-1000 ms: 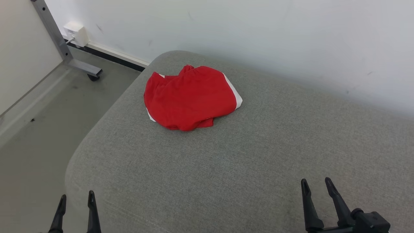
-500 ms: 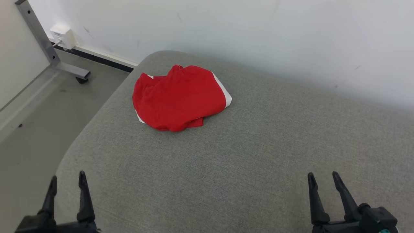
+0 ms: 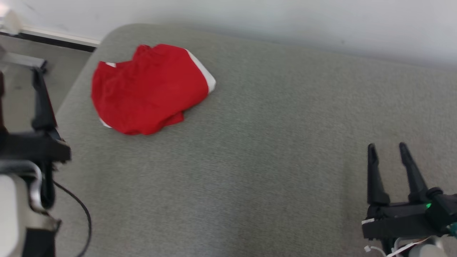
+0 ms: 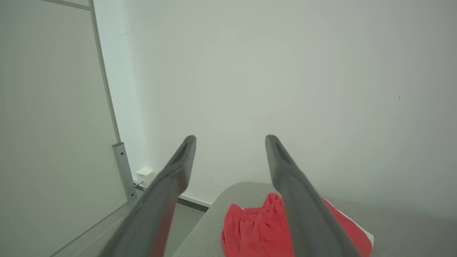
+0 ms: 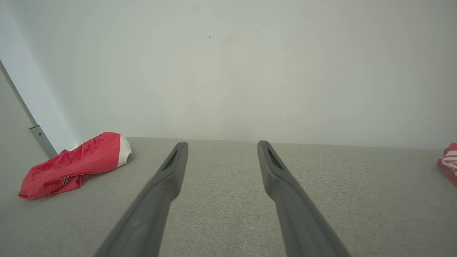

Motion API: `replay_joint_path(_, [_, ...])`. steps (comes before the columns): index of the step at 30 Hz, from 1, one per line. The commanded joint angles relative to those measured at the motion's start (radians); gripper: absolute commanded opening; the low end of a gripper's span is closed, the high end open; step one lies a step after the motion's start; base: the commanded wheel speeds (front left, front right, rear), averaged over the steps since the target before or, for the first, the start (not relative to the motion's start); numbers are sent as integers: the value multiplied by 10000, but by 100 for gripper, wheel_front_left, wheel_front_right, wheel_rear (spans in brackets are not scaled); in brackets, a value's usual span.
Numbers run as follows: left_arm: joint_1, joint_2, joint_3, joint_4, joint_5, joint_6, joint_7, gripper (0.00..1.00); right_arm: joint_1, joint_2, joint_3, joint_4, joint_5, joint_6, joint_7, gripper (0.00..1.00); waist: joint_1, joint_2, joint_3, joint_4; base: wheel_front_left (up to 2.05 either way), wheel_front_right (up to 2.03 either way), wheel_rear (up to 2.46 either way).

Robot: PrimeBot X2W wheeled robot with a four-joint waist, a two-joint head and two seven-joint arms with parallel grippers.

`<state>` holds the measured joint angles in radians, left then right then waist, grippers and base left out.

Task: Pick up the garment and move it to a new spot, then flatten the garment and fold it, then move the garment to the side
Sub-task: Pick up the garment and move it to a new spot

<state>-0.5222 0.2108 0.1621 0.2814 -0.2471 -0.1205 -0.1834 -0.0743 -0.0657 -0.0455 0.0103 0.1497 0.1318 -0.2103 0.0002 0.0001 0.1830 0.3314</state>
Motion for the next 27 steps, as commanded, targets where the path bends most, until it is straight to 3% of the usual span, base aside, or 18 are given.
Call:
replay_joint_path(1, [-611, 210, 65, 135, -109, 3, 165, 100, -221, -80, -225, -169, -94, -24, -5, 100, -2, -1, 1425, -1465, 0, 0, 0])
replay_joint_path(7, [-2287, 1050, 164, 778, -195, -3, 838, 100, -571, -84, -834, -548, -41, -24, -125, 100, -2, -1, 2353, -2618, 0, 0, 0])
replay_joint_path(13, [-3284, 1710, 154, 1891, -254, -4, 1849, 100, -754, 20, -1041, -734, -29, -24, -236, 100, -2, -1, 2897, -3335, 0, 0, 0])
replay_joint_path(27, [-3749, 2348, 109, 4779, -661, 9, 3635, 100, -1075, 38, -1270, -957, -213, -24, -256, 100, -2, -1, 2923, -3748, 0, 0, 0])
